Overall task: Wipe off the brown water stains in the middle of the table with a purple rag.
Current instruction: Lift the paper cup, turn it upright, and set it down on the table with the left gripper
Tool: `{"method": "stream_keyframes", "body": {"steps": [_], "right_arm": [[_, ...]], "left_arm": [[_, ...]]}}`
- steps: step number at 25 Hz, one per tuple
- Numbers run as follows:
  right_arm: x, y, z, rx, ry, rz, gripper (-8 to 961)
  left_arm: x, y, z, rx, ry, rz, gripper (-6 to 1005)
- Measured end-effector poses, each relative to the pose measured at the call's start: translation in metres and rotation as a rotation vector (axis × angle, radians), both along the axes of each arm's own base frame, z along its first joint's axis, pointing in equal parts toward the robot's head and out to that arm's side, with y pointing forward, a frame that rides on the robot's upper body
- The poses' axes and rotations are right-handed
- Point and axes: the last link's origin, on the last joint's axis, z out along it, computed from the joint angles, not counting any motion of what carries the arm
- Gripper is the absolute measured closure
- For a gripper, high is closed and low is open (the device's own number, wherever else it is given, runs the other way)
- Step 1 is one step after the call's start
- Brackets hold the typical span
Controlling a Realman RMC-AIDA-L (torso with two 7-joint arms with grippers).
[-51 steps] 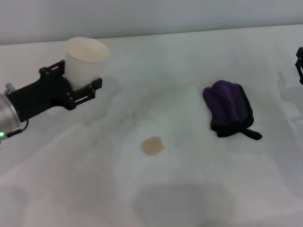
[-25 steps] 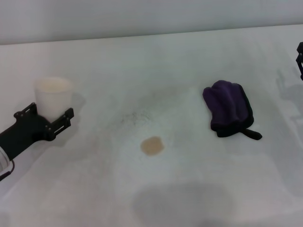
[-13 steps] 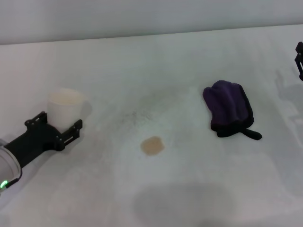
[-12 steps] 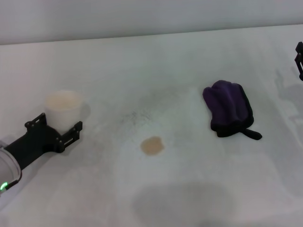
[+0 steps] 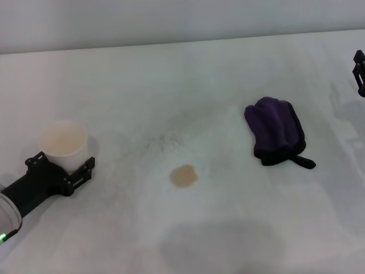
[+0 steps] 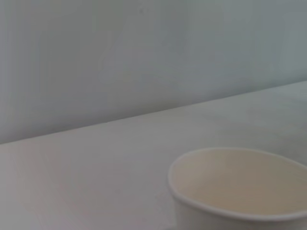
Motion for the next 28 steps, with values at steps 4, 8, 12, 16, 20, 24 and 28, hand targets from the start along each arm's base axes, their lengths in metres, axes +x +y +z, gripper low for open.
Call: {"method": "stream_keyframes", "body": {"steps": [4, 8, 12, 16, 20, 24, 28], "right_arm": [[0.0, 0.0, 0.0, -0.001, 0.001, -0.001, 497], [0.001, -0.001, -0.001, -0.002, 0.002, -0.005, 497], [0.001, -0.003, -0.001, 0.0, 0.002, -0.005, 497], [0.002, -0.003, 0.0, 0.0, 0.002, -0.005, 497], [0.002, -0.003, -0.001, 0.0, 0.002, -0.006, 498], [0.002, -0.002, 0.0, 0.0, 0.0, -0.006, 498], [0.001, 0.0, 0.001, 0.0, -0.002, -0.002, 498]], "left_arm": [[0.0, -0.001, -0.001, 0.01, 0.024, -0.025, 280], [0.0, -0.002, -0.002, 0.021, 0.047, -0.047, 276], [0.0, -0.004, -0.003, 0.021, 0.053, -0.05, 248], [-0.001, -0.006, -0.003, 0.022, 0.052, -0.045, 215], [-0.003, -0.01, -0.003, 0.03, 0.053, -0.046, 182], [-0.007, -0.02, -0.001, 0.068, 0.064, -0.062, 174], [-0.009, -0.032, 0.007, 0.129, 0.051, -0.097, 169]]}}
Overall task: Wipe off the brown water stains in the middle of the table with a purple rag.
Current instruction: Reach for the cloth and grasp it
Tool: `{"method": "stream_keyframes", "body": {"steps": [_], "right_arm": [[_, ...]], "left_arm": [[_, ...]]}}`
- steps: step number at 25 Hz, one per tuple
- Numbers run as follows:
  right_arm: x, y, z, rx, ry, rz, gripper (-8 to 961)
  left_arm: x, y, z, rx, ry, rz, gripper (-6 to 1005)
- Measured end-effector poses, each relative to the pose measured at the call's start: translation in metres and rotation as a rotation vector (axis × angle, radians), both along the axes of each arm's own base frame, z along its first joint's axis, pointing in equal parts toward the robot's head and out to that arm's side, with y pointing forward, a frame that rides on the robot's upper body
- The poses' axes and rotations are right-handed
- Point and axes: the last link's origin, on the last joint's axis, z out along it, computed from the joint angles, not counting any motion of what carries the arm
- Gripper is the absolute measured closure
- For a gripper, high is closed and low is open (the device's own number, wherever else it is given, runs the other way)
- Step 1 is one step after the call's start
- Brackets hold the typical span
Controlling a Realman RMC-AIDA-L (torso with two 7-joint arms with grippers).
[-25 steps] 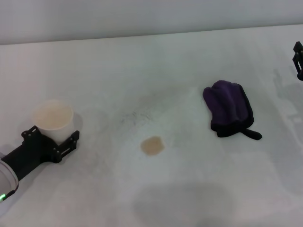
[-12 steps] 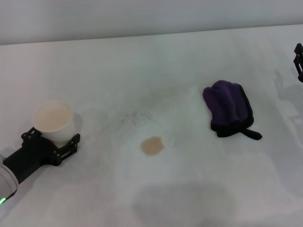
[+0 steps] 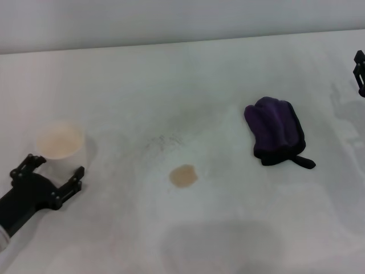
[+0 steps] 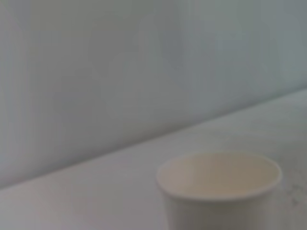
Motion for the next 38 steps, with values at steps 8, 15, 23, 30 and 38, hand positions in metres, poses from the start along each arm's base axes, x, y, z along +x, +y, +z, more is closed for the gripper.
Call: {"method": "stream_keyframes", "body": {"steps": [8, 15, 23, 30, 38], "right_arm": [[-0.003, 0.005, 0.0, -0.005, -0.005, 0.012, 498], [-0.006, 0.006, 0.001, -0.002, -0.006, 0.024, 498], [-0.006, 0.005, -0.001, -0.002, -0.004, 0.027, 499], [-0.007, 0.003, -0.003, -0.021, -0.01, 0.04, 499], [-0.012, 0.01, 0.0, -0.015, 0.04, 0.054, 499]], "left_arm": [[-0.004, -0.02, 0.013, 0.072, -0.049, -0.02, 167], [-0.008, -0.025, 0.014, 0.081, -0.053, -0.004, 166], [-0.008, -0.027, 0.012, 0.075, -0.054, -0.001, 167], [-0.013, -0.039, 0.012, 0.098, -0.035, 0.007, 168], [-0.026, -0.059, 0.025, 0.2, -0.067, 0.085, 167]]}}
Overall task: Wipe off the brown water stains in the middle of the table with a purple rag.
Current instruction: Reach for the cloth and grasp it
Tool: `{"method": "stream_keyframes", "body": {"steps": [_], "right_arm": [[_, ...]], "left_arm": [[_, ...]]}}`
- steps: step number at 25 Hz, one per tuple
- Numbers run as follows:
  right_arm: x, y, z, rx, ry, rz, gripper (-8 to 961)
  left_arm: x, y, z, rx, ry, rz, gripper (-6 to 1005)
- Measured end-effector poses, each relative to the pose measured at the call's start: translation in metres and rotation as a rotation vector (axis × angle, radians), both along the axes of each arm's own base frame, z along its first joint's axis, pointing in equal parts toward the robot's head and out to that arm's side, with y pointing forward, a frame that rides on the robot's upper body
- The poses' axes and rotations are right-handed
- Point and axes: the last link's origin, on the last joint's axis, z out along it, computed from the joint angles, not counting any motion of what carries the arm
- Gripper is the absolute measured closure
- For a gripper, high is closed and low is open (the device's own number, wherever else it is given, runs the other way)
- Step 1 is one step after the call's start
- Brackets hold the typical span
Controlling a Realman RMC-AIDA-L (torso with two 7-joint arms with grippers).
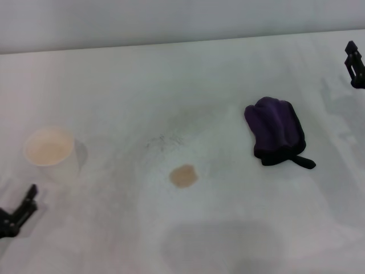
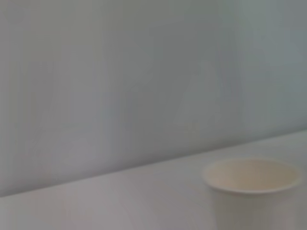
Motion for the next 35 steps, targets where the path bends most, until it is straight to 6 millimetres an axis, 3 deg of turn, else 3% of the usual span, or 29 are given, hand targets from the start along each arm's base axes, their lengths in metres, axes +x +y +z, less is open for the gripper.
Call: {"method": "stream_keyframes", "body": {"steps": [4, 11, 14, 19, 25, 30, 35], "right_arm": [[0.002, 0.01, 0.009, -0.021, 0.147, -0.017, 499], [-0.002, 0.042, 0.034, -0.205, 0.407, -0.073, 500], [-0.016, 0.057, 0.046, -0.335, 0.436, -0.097, 500], [-0.046, 0.073, 0.061, -0.529, 0.386, -0.165, 500], [-0.094, 0.085, 0.067, -0.719, 0.174, -0.296, 500], [-0.131, 0.086, 0.067, -0.826, -0.027, -0.436, 499], [-0.157, 0.084, 0.051, -0.922, -0.153, -0.545, 500]], "left_arm": [[-0.007, -0.004, 0.011, 0.069, -0.008, 0.039, 167], [-0.021, -0.006, 0.031, 0.181, -0.005, 0.111, 167], [-0.022, -0.005, 0.034, 0.202, -0.005, 0.121, 166], [-0.023, -0.002, 0.043, 0.244, -0.006, 0.116, 166], [-0.022, -0.001, 0.056, 0.305, -0.009, 0.096, 168], [-0.024, 0.001, 0.063, 0.331, 0.003, 0.096, 169], [-0.022, 0.005, 0.067, 0.353, 0.001, 0.08, 168]]}}
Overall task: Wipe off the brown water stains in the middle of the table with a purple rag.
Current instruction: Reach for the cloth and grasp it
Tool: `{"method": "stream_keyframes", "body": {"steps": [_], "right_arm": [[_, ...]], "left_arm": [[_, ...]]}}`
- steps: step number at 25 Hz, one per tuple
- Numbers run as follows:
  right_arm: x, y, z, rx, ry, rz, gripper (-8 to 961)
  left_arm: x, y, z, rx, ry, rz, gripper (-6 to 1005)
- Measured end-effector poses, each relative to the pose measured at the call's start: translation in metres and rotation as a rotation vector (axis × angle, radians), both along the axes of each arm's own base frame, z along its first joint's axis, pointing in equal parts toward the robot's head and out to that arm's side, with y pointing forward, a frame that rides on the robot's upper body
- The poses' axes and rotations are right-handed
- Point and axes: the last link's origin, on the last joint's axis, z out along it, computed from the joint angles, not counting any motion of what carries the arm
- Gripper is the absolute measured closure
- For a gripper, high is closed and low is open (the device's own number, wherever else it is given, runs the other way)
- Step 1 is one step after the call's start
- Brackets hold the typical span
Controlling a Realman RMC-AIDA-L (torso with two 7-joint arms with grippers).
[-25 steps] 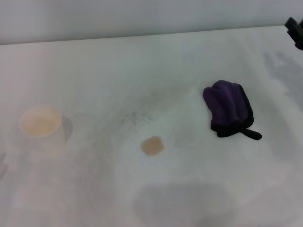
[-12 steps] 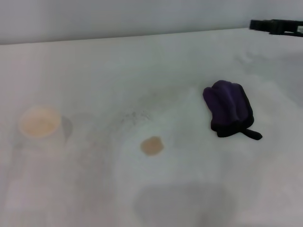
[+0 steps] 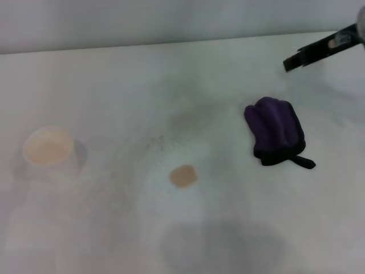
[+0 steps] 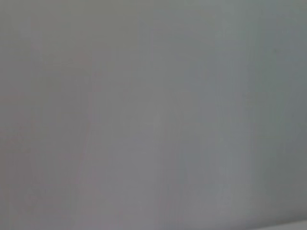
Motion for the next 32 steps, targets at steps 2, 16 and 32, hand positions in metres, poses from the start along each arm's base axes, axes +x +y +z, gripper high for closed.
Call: {"method": "stream_keyframes", "body": {"steps": [2, 16, 32], "right_arm": [[-0.008, 0.0, -0.01, -0.047, -0.044, -0.023, 501], [0.004, 0.005, -0.072, -0.209, -0.185, -0.135, 509], [0.026, 0.013, -0.089, -0.223, -0.239, -0.144, 519]], "left_arm": [[0.0, 0.0, 0.002, 0.008, 0.005, -0.005, 168], [0.006, 0.011, 0.004, 0.015, 0.015, -0.034, 169], [0.009, 0.02, 0.005, 0.014, 0.028, -0.049, 169]]}}
